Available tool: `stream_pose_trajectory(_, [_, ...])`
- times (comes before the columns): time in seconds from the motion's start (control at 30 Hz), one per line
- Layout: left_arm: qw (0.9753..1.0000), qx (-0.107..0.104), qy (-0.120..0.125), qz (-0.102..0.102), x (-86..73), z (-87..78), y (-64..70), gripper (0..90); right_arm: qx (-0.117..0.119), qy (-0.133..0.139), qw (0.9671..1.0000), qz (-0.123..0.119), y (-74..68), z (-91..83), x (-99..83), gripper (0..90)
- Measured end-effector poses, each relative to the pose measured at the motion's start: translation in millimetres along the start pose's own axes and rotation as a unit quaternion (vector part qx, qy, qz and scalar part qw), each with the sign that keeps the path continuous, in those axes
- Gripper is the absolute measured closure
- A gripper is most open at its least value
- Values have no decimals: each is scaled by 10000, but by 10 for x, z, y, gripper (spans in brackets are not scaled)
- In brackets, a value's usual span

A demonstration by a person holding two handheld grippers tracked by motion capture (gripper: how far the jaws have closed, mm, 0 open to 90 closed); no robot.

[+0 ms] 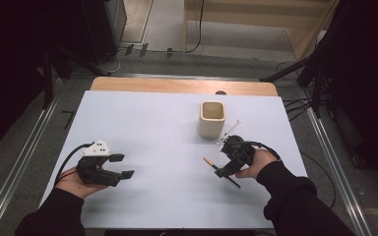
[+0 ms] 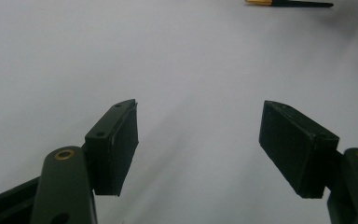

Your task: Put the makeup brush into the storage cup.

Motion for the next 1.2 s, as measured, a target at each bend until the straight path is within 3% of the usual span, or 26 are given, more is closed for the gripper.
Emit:
stream_pose_trajectory(0.13, [10000,5,7,6,0,-1,-1,287,-52,-164,9998,84,-20,12,26,237])
stream_pose_trajectory(0.43, [10000,7,-12,1,0,1,1,287,-197,-571,9982,26,-47,87,22,251])
stream_pose_trajectory(0.73, [10000,21,-5,12,-1,-4,-3,287,-237,-458,9987,-3,-50,173,10,272])
stream_pose_trajectory(0.97, [10000,20,-13,6,-1,-3,-3,287,-298,-505,9983,-31,-70,265,-5,285])
stream_pose_trajectory(1.2, [10000,20,-15,4,-2,-3,-2,287,-405,-659,9970,-54,-95,386,-24,364])
Point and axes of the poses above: each handheld gripper's, and its own axes: z roughly forward along the jaws, x roughly out of its top, y roughly to its right, the point moved 1 cm from there along z, roughly forward along the jaws, and after that the axes turned 5 degrees about z, right-handed, at the moved point
